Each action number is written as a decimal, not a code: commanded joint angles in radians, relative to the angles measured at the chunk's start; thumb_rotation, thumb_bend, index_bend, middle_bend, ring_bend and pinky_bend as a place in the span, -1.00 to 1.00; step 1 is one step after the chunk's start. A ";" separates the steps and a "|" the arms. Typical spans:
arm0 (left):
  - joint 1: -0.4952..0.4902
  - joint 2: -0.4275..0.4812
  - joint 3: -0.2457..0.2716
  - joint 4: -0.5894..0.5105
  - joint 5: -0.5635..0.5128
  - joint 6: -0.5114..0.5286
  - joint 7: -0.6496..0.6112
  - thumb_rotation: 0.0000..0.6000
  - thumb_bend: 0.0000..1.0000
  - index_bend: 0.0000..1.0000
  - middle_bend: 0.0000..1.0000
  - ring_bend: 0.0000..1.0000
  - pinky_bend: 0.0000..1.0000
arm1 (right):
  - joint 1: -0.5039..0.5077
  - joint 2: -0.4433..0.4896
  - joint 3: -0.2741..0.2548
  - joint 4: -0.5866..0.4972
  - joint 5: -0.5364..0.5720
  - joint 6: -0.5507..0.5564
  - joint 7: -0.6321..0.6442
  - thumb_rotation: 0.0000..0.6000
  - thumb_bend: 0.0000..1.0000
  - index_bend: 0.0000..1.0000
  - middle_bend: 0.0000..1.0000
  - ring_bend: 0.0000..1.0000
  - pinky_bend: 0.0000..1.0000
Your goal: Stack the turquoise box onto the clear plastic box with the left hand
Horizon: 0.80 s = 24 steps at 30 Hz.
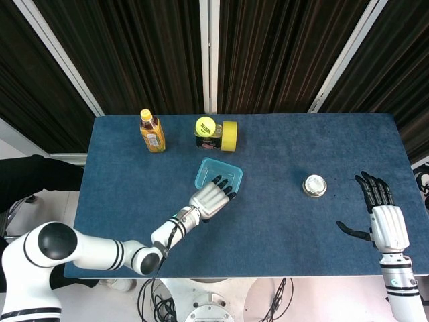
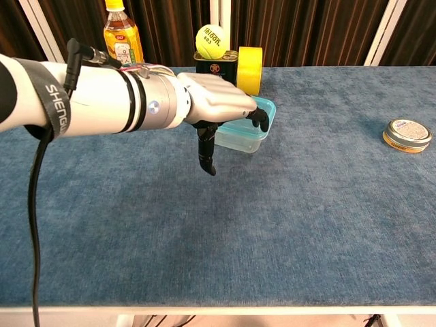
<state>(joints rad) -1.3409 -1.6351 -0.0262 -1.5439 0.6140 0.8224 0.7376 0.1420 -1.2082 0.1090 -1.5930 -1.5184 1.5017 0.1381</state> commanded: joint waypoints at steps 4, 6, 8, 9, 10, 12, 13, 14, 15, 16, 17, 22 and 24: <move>0.061 0.077 -0.041 -0.080 0.080 0.060 -0.098 1.00 -1.00 -0.66 -0.70 -0.92 -0.85 | -0.005 0.009 0.003 -0.004 0.000 0.010 0.003 1.00 -0.95 -1.00 -1.00 -1.00 -1.00; 0.113 0.131 -0.055 -0.119 0.137 0.103 -0.172 1.00 -1.00 -0.66 -0.70 -0.92 -0.85 | -0.006 0.016 0.003 -0.003 0.002 0.008 0.012 1.00 -0.95 -1.00 -1.00 -1.00 -1.00; 0.169 0.179 -0.059 -0.146 0.193 0.148 -0.243 1.00 -1.00 -0.66 -0.70 -0.92 -0.85 | -0.005 0.023 0.002 0.001 0.003 0.000 0.027 1.00 -0.95 -1.00 -1.00 -1.00 -1.00; 0.212 0.208 -0.056 -0.162 0.233 0.183 -0.294 1.00 -1.00 -0.66 -0.70 -0.92 -0.85 | -0.003 0.027 -0.001 0.004 0.004 -0.009 0.039 1.00 -0.95 -1.00 -1.00 -1.00 -1.00; 0.245 0.230 -0.048 -0.173 0.264 0.208 -0.328 1.00 -1.00 -0.66 -0.70 -0.92 -0.85 | -0.001 0.029 -0.003 0.007 0.003 -0.016 0.048 1.00 -0.95 -1.00 -1.00 -1.00 -1.00; 0.321 0.277 -0.021 -0.189 0.325 0.269 -0.393 1.00 -1.00 -0.66 -0.70 -0.92 -0.85 | 0.003 0.031 -0.008 0.017 0.002 -0.030 0.063 1.00 -0.95 -1.00 -1.00 -1.00 -1.00; 0.354 0.294 -0.008 -0.190 0.348 0.298 -0.415 1.00 -1.00 -0.66 -0.70 -0.92 -0.85 | 0.004 0.031 -0.009 0.021 0.002 -0.034 0.070 1.00 -0.95 -1.00 -1.00 -1.00 -1.00; 0.386 0.308 0.004 -0.189 0.368 0.327 -0.435 1.00 -1.00 -0.66 -0.70 -0.92 -0.85 | 0.006 0.032 -0.011 0.025 0.001 -0.038 0.078 1.00 -0.95 -1.00 -1.00 -1.00 -1.00; 0.429 0.325 0.019 -0.183 0.391 0.368 -0.459 1.00 -1.00 -0.65 -0.70 -0.92 -0.85 | 0.008 0.035 -0.013 0.030 0.000 -0.044 0.092 1.00 -0.95 -1.00 -1.00 -1.00 -1.00; 0.461 0.336 0.031 -0.174 0.410 0.398 -0.476 1.00 -1.00 -0.65 -0.70 -0.92 -0.86 | 0.009 0.038 -0.014 0.034 0.000 -0.049 0.102 1.00 -0.95 -1.00 -1.00 -1.00 -1.00; 0.493 0.345 0.042 -0.162 0.427 0.429 -0.492 1.00 -1.00 -0.64 -0.70 -0.92 -0.86 | 0.011 0.041 -0.014 0.037 0.000 -0.054 0.111 1.00 -0.95 -1.00 -1.00 -1.00 -1.00; 0.678 0.375 0.102 -0.050 0.513 0.591 -0.599 1.00 -1.00 -0.65 -0.70 -0.92 -0.94 | 0.010 0.039 -0.012 0.054 -0.003 -0.043 0.103 1.00 -0.95 -1.00 -1.00 -1.00 -1.00; 0.740 0.383 0.120 -0.014 0.534 0.634 -0.643 1.00 -1.00 -0.67 -0.70 -0.93 -0.96 | 0.005 0.030 -0.012 0.059 -0.004 -0.032 0.089 1.00 -0.95 -1.00 -1.00 -1.00 -1.00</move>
<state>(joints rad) -0.6875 -1.2805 0.0520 -1.6202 1.0947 1.3920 0.1678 0.1501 -1.1726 0.0964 -1.5382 -1.5210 1.4625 0.2353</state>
